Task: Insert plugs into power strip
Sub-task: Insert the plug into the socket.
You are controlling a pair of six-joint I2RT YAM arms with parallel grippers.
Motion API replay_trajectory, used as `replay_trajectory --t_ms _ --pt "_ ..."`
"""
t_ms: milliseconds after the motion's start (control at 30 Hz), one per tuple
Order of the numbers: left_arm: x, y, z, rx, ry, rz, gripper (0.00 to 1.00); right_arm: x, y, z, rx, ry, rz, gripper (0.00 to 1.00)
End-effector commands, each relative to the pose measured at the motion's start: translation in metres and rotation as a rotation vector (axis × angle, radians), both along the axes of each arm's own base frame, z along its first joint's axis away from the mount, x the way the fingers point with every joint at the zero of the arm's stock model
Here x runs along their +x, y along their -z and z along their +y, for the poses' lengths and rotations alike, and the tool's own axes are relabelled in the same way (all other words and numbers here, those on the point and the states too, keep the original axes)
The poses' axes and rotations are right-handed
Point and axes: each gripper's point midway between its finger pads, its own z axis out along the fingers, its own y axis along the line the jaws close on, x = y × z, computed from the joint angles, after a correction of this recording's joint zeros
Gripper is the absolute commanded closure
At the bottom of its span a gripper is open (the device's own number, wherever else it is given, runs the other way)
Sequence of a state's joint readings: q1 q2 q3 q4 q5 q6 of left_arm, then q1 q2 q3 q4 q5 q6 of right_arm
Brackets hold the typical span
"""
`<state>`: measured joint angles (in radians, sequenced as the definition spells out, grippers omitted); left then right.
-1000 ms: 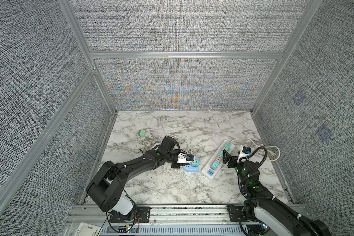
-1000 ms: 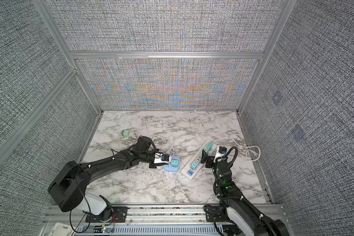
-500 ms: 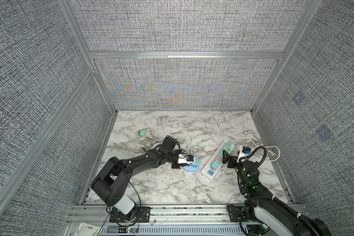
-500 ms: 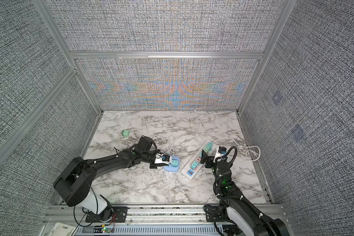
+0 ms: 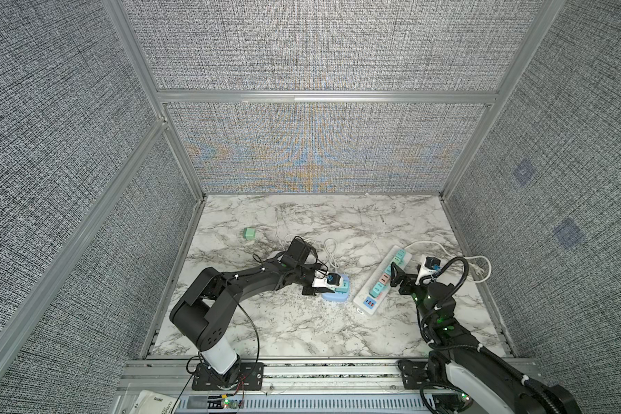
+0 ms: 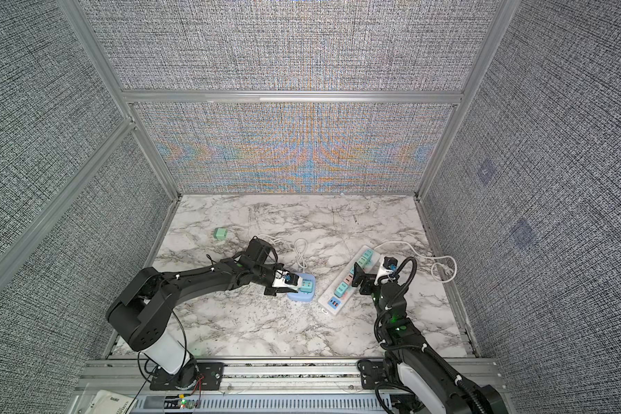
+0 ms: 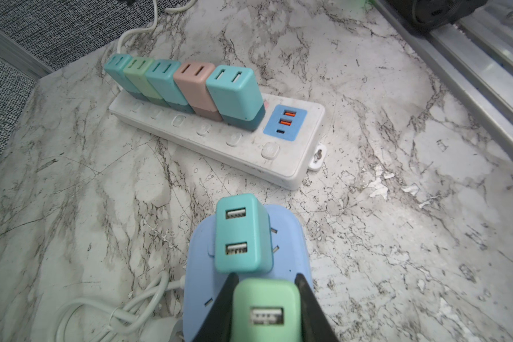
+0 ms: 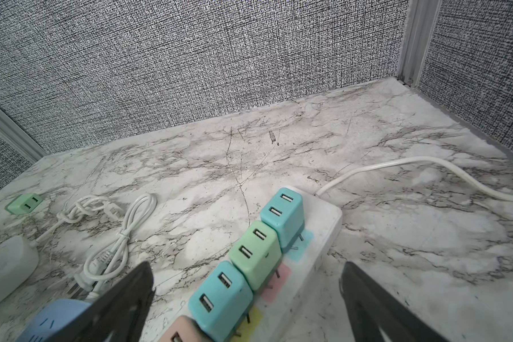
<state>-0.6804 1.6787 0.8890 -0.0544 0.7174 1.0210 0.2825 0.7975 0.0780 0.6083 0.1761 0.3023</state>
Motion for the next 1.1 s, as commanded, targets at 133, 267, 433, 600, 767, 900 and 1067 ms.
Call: replay_trajectory --t_ms 133,267,433,600,767,900,1067 --pt "0.0 0.007 0.0 0.026 0.028 0.038 1.0 0.001 -0.005 0.0 0.012 0.001 -0.02 0.01" --pt "-0.001 0.012 0.001 0.035 0.046 0.043 1.0 0.001 -0.005 0.001 0.012 -0.001 -0.017 0.01" --pt "0.0 0.015 0.001 0.036 0.045 0.051 1.0 0.001 -0.006 0.001 0.013 -0.001 -0.021 0.01" --pt "-0.002 0.017 0.001 0.014 0.052 0.062 1.0 0.0 -0.006 0.0 0.013 0.0 -0.021 0.01" --pt "0.0 0.019 0.002 0.015 0.049 0.077 1.0 0.0 -0.006 0.0 0.014 0.002 -0.022 0.01" --pt "0.005 0.018 0.003 0.014 0.028 0.101 1.0 0.0 -0.006 0.0 0.014 0.0 -0.021 0.01" --pt "0.013 0.023 0.005 0.035 -0.013 0.127 1.0 0.0 -0.006 0.0 0.014 0.001 -0.021 0.0"
